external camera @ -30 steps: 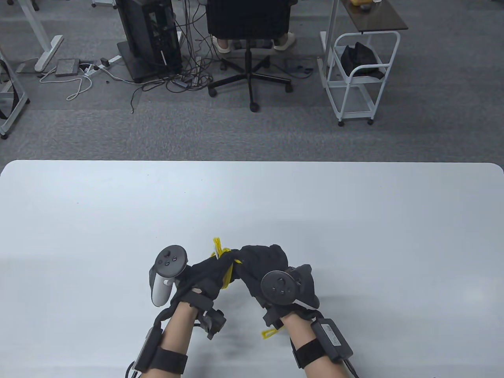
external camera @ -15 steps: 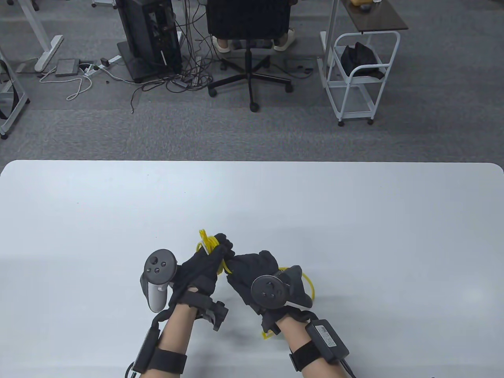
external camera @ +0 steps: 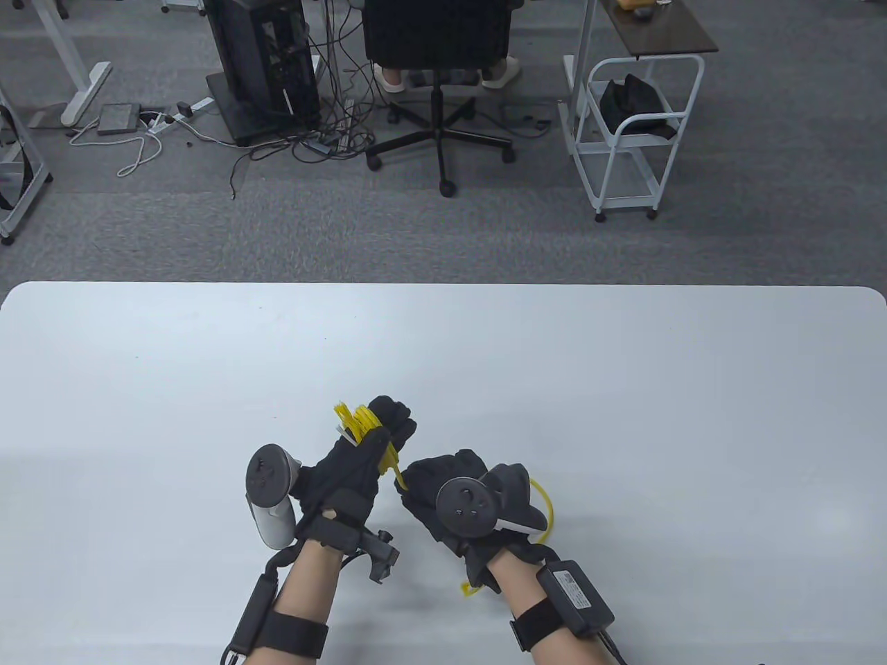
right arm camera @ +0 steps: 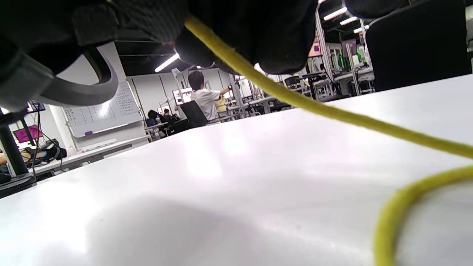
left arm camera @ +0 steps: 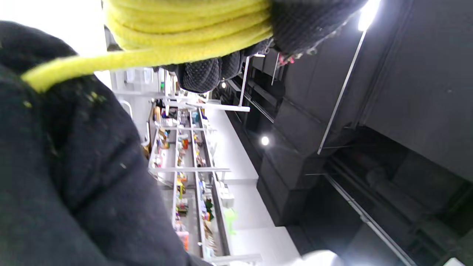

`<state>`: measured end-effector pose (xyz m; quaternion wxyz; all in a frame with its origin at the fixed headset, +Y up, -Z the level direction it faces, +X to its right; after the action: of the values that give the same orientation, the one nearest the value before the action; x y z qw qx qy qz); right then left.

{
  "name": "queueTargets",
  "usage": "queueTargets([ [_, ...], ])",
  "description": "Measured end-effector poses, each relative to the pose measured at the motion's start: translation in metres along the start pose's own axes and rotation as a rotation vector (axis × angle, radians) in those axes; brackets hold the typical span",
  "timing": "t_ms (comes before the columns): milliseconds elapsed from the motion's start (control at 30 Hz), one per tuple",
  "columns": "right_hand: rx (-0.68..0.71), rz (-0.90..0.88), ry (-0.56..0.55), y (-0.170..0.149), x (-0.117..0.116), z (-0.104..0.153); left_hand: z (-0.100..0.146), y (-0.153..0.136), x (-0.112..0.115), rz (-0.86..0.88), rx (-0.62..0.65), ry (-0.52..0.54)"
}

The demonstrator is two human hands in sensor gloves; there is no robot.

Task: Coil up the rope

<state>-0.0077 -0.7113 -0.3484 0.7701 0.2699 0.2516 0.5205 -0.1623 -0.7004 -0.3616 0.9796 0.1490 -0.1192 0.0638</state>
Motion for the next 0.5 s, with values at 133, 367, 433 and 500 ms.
queueTargets([
  [133, -0.035, -0.005, 0.037, -0.01, 0.0, 0.001, -0.002, -0.003, 0.009, 0.135, 0.002, -0.066],
  [367, -0.112, 0.009, 0.017, -0.031, 0.011, 0.007, -0.004, -0.006, 0.029, 0.116, -0.024, -0.219],
  [433, -0.129, 0.014, 0.003, -0.035, 0.015, 0.009, -0.005, -0.008, 0.035, 0.088, -0.045, -0.267],
  [500, -0.143, 0.019, -0.011, -0.038, 0.017, 0.01, -0.005, -0.01, 0.039, 0.04, -0.059, -0.305],
])
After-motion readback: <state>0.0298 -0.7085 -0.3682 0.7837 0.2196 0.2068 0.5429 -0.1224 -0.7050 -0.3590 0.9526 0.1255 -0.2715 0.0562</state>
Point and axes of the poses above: the tracker on the back of each hand, its own y axis roughly to the thumb side, its own z axis roughly from the fingertips to the wrist, x = y × z, the point moved 5 cm from there along -z, roughly from the wrist to the fingertips, and after that the axes turned 4 degrees about x, right-handed, at the moved point
